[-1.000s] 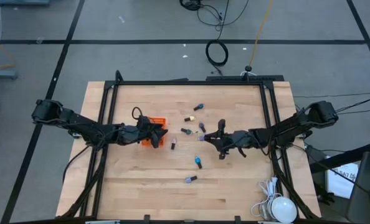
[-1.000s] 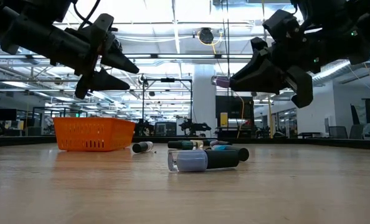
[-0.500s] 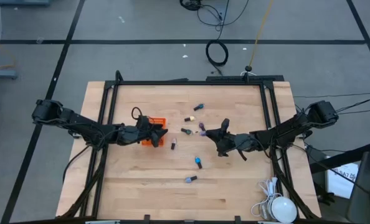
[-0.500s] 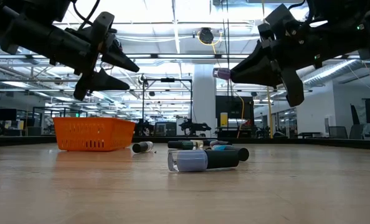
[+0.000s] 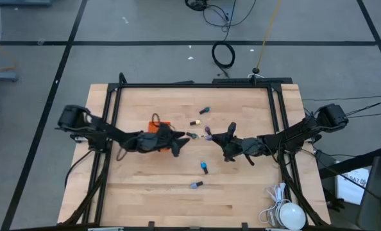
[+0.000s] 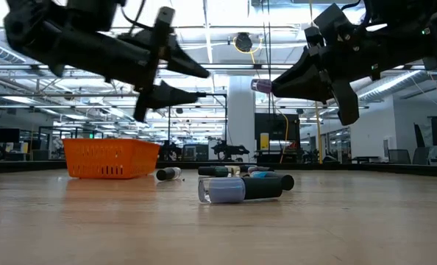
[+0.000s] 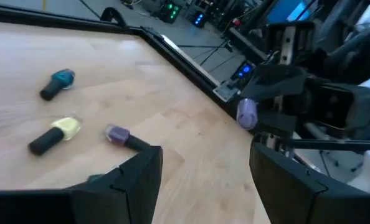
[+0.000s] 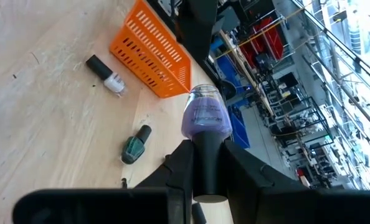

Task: Pick & Place Nail Polish
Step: Put the top violet nail polish into the orange basket

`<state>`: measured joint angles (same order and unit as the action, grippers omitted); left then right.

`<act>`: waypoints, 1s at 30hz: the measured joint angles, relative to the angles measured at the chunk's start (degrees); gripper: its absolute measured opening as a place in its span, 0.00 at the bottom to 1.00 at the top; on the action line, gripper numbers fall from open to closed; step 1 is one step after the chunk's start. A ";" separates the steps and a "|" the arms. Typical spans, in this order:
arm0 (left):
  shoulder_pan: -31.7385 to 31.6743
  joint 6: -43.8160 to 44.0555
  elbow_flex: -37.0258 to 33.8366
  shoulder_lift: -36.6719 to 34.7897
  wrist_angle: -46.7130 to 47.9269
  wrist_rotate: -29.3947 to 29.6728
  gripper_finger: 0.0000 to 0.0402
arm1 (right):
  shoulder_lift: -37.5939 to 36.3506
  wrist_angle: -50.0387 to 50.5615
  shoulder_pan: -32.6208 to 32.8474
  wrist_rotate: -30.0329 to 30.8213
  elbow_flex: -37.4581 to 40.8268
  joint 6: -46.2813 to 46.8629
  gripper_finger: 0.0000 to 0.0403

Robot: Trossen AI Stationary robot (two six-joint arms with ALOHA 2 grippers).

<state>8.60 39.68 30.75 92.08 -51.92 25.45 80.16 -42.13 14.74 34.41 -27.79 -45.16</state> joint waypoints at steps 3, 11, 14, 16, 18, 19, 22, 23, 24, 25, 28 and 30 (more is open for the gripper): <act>-0.40 -2.08 4.98 4.66 0.12 -0.02 0.59 | 0.00 0.02 0.04 -1.02 0.00 1.20 0.13; -0.66 -15.27 9.84 7.94 8.08 -1.30 0.59 | -4.29 0.07 0.96 -21.41 0.00 14.06 0.13; -0.84 -16.80 9.80 7.95 8.09 0.22 0.59 | -6.51 -2.70 0.99 -30.34 0.03 25.16 0.13; -1.35 -17.69 9.80 7.94 7.68 0.47 0.59 | -6.73 -8.41 1.00 -37.33 0.01 33.75 0.13; -1.98 -18.96 9.80 7.94 7.37 0.52 0.59 | -6.56 -14.04 1.07 -44.73 0.00 41.52 0.13; -2.31 -19.51 9.80 7.94 7.05 0.52 0.59 | -6.23 -16.82 1.18 -48.51 0.00 45.67 0.13; -3.06 -20.50 9.78 7.94 5.11 0.52 0.59 | -5.08 -24.41 2.07 -56.29 0.00 58.69 0.13; -3.19 -20.51 9.78 7.94 4.68 0.52 0.59 | -4.79 -26.89 2.66 -57.14 0.00 61.58 0.13; -3.37 -20.51 9.78 7.94 4.42 0.54 0.59 | -4.58 -29.04 3.46 -57.37 0.00 63.20 0.13; -3.49 -20.50 9.78 7.94 4.26 0.52 0.59 | -4.40 -30.72 4.29 -57.39 0.00 63.58 0.13; -3.77 -20.50 9.78 7.94 4.04 0.52 0.59 | -4.31 -30.86 6.20 -57.32 0.00 61.85 0.13; -3.80 -20.48 9.78 7.94 4.04 0.54 0.59 | -4.33 -28.65 6.60 -57.07 0.00 60.17 0.13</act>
<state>4.80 19.20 40.53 100.03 -47.88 26.00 75.83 -70.79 21.34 -22.65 -27.79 15.01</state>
